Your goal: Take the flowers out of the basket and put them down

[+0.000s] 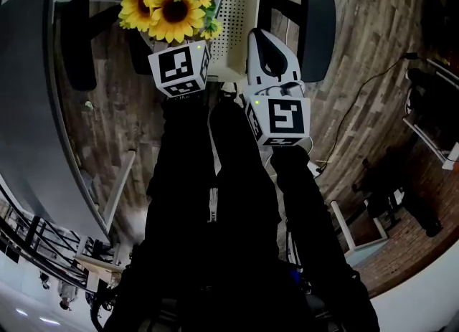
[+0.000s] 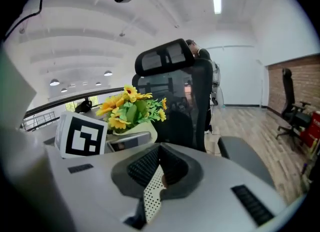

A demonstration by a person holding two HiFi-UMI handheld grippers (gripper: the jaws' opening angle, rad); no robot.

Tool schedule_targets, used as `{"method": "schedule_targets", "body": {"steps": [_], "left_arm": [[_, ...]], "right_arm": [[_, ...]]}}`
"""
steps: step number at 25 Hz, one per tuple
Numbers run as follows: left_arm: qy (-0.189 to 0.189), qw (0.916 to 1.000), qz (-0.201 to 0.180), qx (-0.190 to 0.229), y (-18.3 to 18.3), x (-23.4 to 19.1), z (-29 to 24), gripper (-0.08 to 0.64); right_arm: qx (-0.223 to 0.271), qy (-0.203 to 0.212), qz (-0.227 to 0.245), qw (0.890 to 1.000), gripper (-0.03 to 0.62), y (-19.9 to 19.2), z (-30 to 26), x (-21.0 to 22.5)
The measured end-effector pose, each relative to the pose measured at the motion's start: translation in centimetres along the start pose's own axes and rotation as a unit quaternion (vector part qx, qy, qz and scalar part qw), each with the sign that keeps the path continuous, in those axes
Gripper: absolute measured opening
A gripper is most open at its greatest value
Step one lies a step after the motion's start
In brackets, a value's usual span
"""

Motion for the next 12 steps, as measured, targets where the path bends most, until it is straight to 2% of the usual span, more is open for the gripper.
{"method": "schedule_targets", "body": {"steps": [7,12], "left_arm": [[0.059,0.9981,-0.005,0.014,10.3,-3.1,8.3,0.509],[0.088,0.996,0.001,0.012,14.5,-3.5,11.6,0.509]], "right_arm": [[0.022,0.04,0.026,0.999,0.012,8.0,4.4,-5.9],[0.039,0.066,0.045,0.996,0.012,12.2,5.4,-7.4]]}}
Point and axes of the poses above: the fingertips, and each gripper's own axes: z backward along the fingers, x to its right, y out of its top, the point moved 9 cm from there along z, backward along the fingers, and after that the axes turned 6 degrees about y, right-handed, at the moved point
